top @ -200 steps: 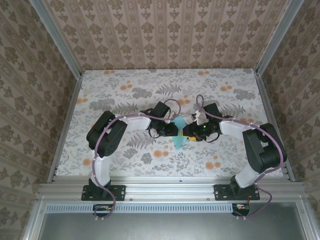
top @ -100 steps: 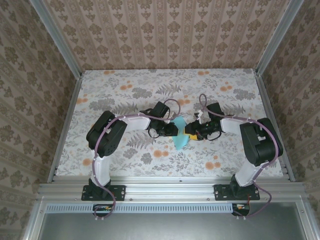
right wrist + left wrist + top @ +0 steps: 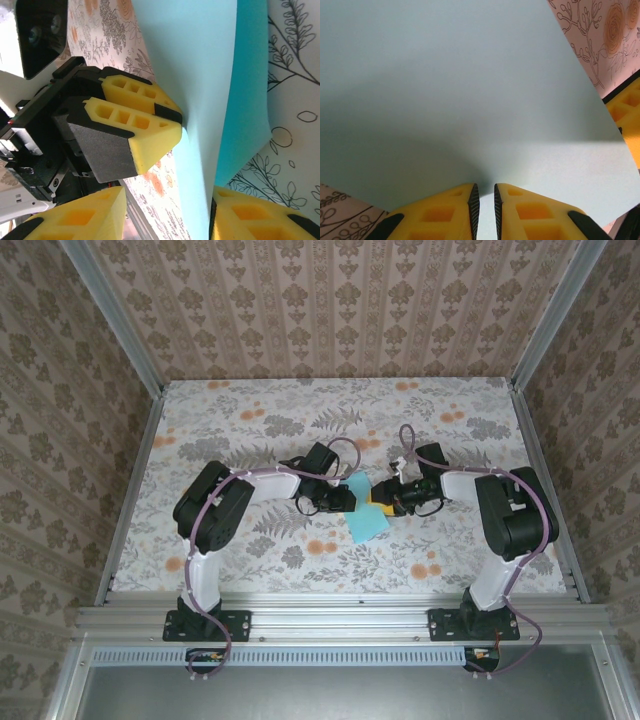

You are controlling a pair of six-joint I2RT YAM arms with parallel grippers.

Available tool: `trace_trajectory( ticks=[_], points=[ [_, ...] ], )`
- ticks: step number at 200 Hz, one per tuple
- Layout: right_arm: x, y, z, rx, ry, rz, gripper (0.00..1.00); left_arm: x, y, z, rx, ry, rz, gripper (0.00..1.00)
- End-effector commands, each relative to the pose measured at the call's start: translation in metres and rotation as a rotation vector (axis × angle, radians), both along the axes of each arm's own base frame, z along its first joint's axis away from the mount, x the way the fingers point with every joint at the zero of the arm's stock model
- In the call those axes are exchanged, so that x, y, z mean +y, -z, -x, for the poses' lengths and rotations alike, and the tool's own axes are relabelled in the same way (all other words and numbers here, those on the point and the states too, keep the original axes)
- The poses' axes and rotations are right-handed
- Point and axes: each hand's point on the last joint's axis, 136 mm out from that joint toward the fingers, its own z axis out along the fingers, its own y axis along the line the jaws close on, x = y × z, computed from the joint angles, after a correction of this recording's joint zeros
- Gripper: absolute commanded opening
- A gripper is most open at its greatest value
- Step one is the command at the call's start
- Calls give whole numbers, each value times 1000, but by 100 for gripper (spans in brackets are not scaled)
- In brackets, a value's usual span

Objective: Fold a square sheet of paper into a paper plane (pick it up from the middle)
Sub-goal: Third fold the triangle at the center of the table.

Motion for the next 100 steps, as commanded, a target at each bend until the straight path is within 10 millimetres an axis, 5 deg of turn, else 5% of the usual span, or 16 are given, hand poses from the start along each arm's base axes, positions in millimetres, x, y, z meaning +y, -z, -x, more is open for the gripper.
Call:
trace_trajectory(
  ticks=[1, 44, 100],
  points=[
    [-1, -2, 17, 15, -33, -23, 45, 24, 42, 18, 88, 9, -139, 20],
    [-10, 3, 45, 50, -25, 24, 43, 23, 44, 17, 95, 12, -134, 20],
    [-16, -2, 56, 42, 8, 59, 37, 22, 44, 16, 98, 17, -134, 20]
  ],
)
